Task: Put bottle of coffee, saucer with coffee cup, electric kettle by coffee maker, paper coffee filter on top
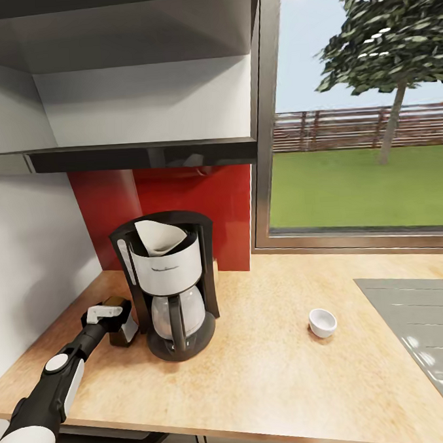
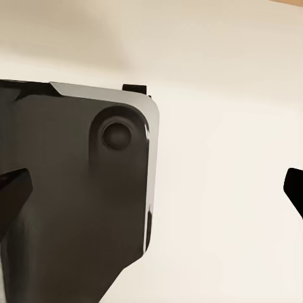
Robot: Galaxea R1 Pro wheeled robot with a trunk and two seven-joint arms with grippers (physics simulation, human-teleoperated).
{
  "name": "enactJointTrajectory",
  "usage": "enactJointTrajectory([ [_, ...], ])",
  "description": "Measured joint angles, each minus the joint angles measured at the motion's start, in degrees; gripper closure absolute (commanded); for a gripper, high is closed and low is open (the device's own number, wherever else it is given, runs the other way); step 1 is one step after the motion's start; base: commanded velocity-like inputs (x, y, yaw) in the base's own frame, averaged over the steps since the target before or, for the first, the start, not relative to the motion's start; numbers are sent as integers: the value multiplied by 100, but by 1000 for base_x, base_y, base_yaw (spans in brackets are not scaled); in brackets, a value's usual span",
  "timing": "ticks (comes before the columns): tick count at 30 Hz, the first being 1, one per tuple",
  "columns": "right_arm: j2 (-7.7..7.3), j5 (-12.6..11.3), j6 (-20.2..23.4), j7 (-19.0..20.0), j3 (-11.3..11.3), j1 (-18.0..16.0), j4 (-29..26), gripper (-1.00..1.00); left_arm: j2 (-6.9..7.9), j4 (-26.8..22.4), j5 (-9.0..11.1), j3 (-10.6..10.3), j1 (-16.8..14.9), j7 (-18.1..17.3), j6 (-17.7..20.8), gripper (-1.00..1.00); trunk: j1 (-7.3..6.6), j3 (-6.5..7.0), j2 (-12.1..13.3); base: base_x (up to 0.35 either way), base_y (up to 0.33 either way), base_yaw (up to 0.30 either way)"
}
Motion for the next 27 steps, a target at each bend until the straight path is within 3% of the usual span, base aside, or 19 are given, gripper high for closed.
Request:
enactJointTrajectory([
  [21,-2,0,-1,0,0,0,8,-100,0,-7,0,0,0,0,0,-100,0,0,0,-72,-43,0],
  [27,0,0,-2,-1,0,8,1,-100,0,-8,0,0,0,4,0,-100,3,0,0,-268,0,0],
])
